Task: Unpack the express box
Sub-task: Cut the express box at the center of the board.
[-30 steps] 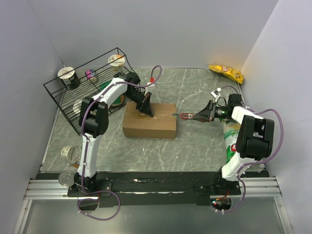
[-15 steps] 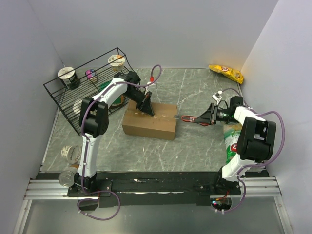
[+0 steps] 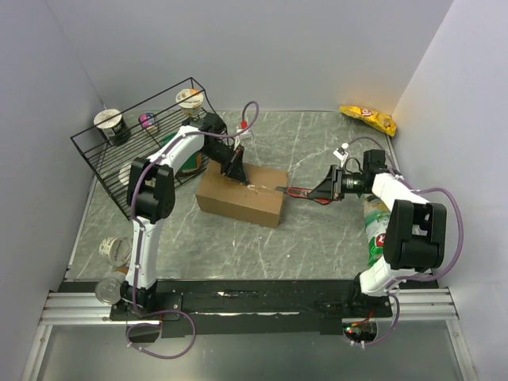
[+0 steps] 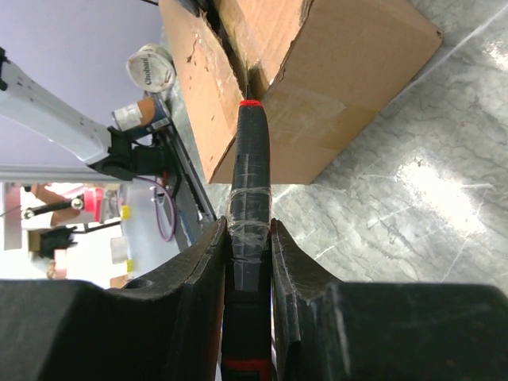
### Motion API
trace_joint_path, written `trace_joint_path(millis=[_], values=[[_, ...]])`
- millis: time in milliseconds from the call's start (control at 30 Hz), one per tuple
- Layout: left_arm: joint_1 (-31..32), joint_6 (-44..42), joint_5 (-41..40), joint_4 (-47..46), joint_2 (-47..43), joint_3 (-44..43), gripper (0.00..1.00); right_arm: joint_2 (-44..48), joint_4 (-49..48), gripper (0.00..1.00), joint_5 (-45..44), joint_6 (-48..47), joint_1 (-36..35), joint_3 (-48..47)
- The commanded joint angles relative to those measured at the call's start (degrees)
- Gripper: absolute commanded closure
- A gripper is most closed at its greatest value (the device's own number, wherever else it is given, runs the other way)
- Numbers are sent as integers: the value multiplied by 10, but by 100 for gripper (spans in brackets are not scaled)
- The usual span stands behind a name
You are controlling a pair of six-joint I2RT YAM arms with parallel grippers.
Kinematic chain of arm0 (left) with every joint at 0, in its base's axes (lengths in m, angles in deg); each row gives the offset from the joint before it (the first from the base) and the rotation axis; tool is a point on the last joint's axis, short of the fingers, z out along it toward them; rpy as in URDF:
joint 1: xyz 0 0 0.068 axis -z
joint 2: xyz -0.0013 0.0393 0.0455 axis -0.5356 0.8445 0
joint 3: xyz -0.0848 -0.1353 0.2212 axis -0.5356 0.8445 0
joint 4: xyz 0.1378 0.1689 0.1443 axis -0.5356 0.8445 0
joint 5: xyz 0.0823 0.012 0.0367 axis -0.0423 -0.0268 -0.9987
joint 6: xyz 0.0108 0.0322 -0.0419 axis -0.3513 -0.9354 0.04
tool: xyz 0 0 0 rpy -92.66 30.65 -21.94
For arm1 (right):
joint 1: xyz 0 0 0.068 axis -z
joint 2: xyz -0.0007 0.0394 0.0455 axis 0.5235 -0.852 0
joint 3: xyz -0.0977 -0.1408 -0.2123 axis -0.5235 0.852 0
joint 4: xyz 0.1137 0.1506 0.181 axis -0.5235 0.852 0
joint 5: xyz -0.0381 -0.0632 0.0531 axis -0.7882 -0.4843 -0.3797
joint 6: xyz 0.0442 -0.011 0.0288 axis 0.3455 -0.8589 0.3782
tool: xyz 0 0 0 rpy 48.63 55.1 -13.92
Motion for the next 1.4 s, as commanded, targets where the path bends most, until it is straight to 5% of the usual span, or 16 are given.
trace_joint_path(millis=[0, 433, 767, 1133, 1367], values=[[2, 32, 27, -75, -40, -4, 99, 38, 55, 100, -23, -13, 7, 0], [-12, 46, 30, -85, -43, 4, 99, 90, 185, 100, -30, -87, 44, 14], [-16, 72, 20, -107, -49, 3, 99, 87, 181, 100, -74, -66, 42, 16], [-25, 123, 15, -142, -56, 17, 99, 42, 159, 100, -84, -39, -66, -19], [-17, 127, 21, -145, -48, 15, 99, -18, 135, 100, -70, -9, -70, -74]])
